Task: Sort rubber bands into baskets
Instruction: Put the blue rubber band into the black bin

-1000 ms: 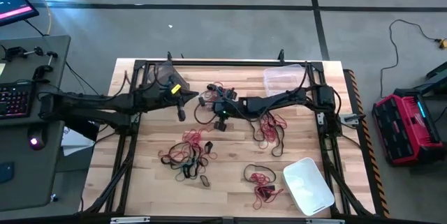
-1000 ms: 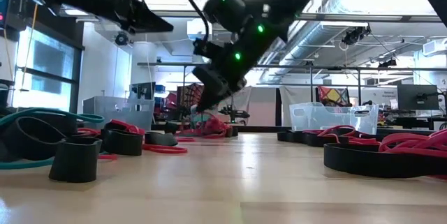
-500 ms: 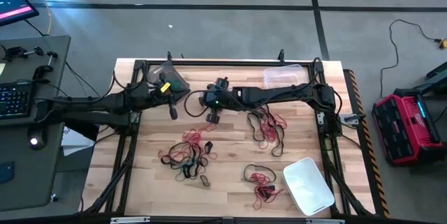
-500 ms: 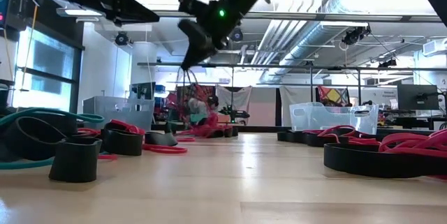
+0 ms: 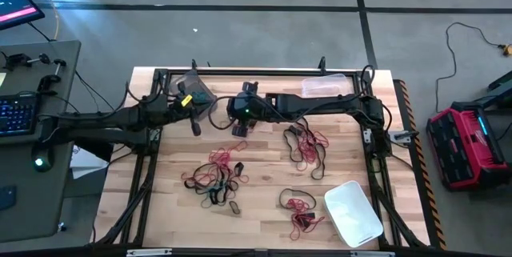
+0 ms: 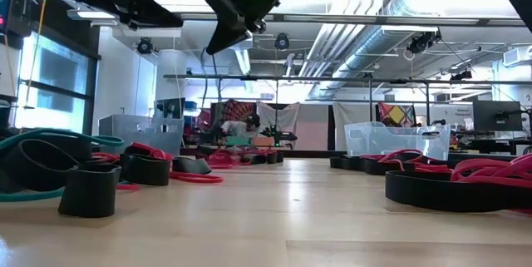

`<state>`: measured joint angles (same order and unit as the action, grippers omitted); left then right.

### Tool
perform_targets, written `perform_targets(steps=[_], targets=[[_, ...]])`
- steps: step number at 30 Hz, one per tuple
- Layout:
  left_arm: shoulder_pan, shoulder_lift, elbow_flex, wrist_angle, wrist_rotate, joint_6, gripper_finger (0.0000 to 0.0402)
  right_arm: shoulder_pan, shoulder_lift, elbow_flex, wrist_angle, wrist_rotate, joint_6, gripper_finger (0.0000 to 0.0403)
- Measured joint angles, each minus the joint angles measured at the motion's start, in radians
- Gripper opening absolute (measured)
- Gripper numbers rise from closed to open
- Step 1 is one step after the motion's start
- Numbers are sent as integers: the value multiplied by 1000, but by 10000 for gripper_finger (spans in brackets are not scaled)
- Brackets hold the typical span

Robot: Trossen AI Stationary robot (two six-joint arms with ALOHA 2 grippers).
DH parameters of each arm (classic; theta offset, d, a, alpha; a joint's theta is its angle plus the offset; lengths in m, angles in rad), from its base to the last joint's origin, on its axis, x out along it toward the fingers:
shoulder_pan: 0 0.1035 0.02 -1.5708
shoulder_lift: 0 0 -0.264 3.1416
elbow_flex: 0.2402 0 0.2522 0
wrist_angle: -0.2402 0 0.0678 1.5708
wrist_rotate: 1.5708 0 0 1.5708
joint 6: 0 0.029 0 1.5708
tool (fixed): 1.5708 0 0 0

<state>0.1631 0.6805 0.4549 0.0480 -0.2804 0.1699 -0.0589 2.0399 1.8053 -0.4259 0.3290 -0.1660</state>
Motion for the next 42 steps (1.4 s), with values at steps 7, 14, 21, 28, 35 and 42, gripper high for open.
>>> perform_targets(steps=[7,14,21,28,35,42], targets=[[0,62,0,-36,10,22,20,0,0,-1,5,-9,-18,0],[0,171,0,6,9,34,95,0,0,-2,21,-34,-35,0],[0,247,0,87,8,36,151,1,0,-2,27,-56,-37,0],[0,273,0,92,8,98,124,1,0,-3,27,-59,-37,0],[0,268,0,105,1,154,9,3,0,-4,17,-71,-35,8],[0,268,38,70,-124,153,2,8,0,-4,-40,4,-12,86]])
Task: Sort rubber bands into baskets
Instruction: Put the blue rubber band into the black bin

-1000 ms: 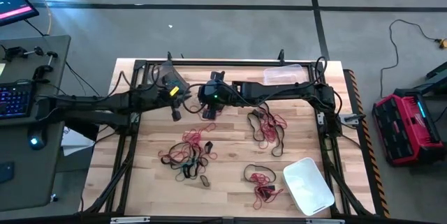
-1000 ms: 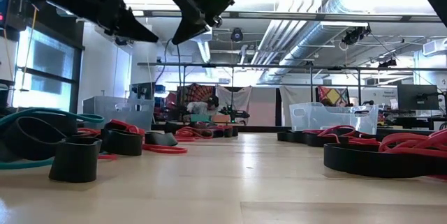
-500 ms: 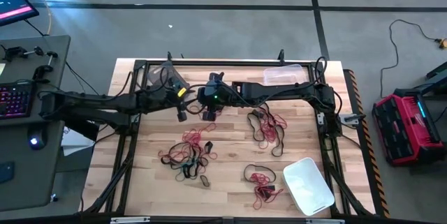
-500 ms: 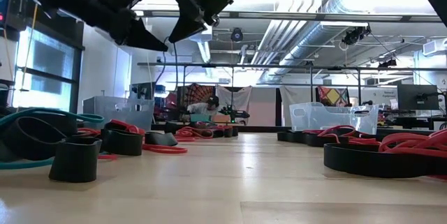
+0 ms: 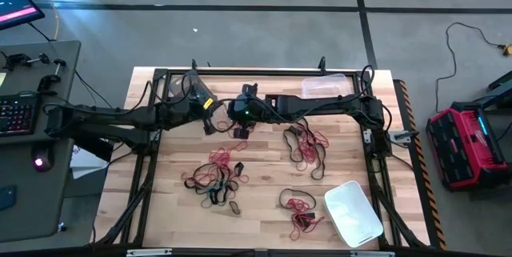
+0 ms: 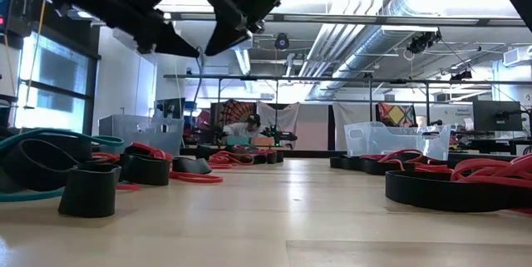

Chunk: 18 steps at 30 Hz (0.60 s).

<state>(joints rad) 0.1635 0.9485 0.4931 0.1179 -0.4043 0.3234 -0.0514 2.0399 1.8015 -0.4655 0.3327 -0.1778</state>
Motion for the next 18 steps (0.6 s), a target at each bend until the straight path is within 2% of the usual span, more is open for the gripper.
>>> perform_targets(steps=[4,8,12,18], targets=[[3,0,58,-95,-118,-17,1,8,0,0,-54,104,24,136],[35,0,135,-275,-208,-84,1,6,0,0,-117,113,49,146],[92,0,202,-475,-241,-158,0,-8,0,0,-199,109,91,117],[226,0,244,-688,-254,-218,0,-22,0,0,-226,111,83,26]])
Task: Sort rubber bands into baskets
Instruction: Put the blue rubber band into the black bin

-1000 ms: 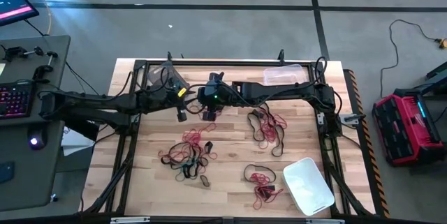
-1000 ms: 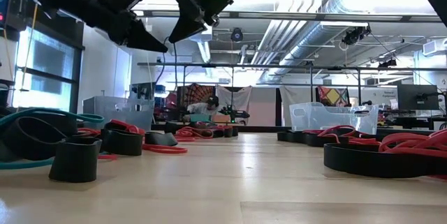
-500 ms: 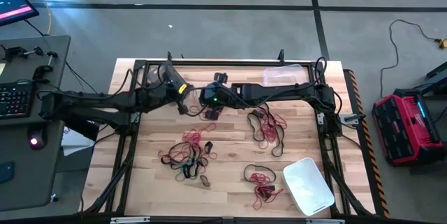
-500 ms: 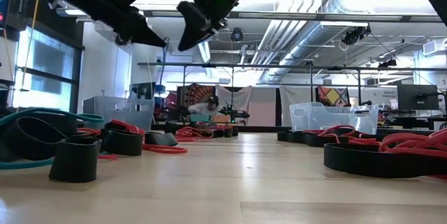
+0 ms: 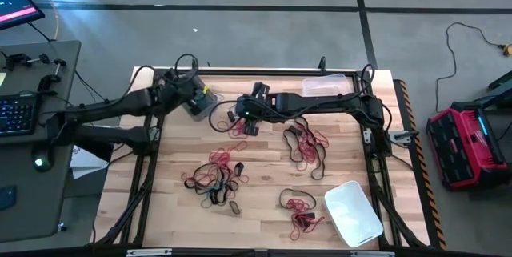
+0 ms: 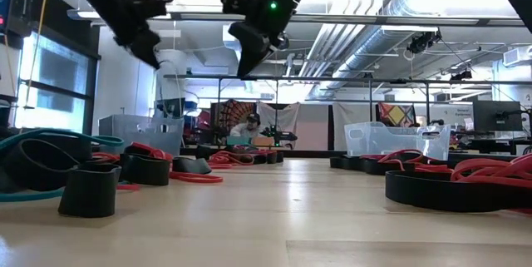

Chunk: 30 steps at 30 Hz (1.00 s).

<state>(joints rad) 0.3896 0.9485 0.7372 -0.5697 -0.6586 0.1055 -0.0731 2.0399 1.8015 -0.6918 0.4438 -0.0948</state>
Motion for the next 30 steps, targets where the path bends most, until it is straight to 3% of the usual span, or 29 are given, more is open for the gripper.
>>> perform_targets(steps=[2,6,16,25,30], targets=[[50,1,0,-44,13,-4,0,0,0,0,0,-2,-9,7],[144,11,-2,-94,59,-7,0,-4,0,0,0,-2,-14,15],[291,77,-41,-17,240,46,0,-4,0,0,1,-2,-11,2],[344,182,-47,44,294,56,4,-16,0,-203,201,-103,16,0],[323,192,-47,86,323,55,33,-26,-5,-318,332,-126,39,0]])
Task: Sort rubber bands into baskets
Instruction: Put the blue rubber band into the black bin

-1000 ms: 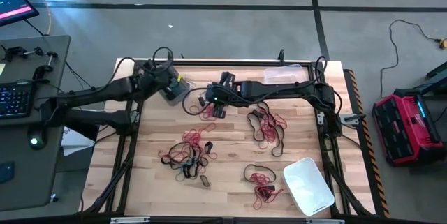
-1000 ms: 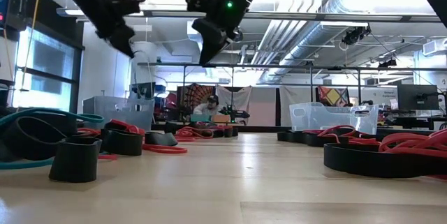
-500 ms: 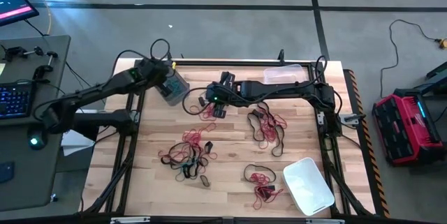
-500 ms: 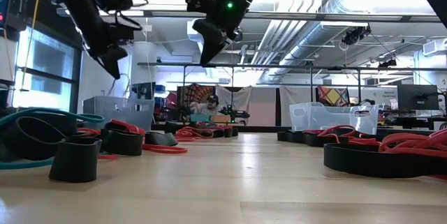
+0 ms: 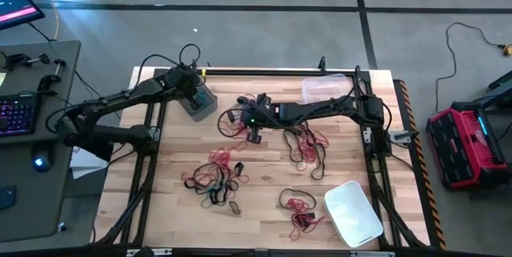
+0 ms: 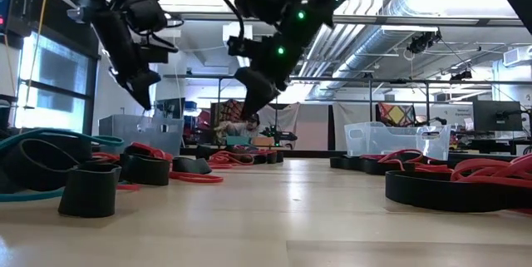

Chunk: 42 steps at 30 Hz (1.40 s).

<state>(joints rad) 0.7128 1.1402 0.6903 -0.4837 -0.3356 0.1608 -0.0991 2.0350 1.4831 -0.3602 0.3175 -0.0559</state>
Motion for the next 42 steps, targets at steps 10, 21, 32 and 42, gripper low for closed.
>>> perform_targets(steps=[10,21,32,42], targets=[[-84,-69,0,129,119,-43,129,-85,-79,-167,264,-143,5,0],[-193,-129,0,344,247,-82,152,-213,-90,-210,336,-241,70,15],[-229,-129,-105,513,250,-82,152,-220,-30,-210,395,-177,56,103],[-239,-129,-156,594,255,-97,152,-235,21,-209,448,-222,56,90]])
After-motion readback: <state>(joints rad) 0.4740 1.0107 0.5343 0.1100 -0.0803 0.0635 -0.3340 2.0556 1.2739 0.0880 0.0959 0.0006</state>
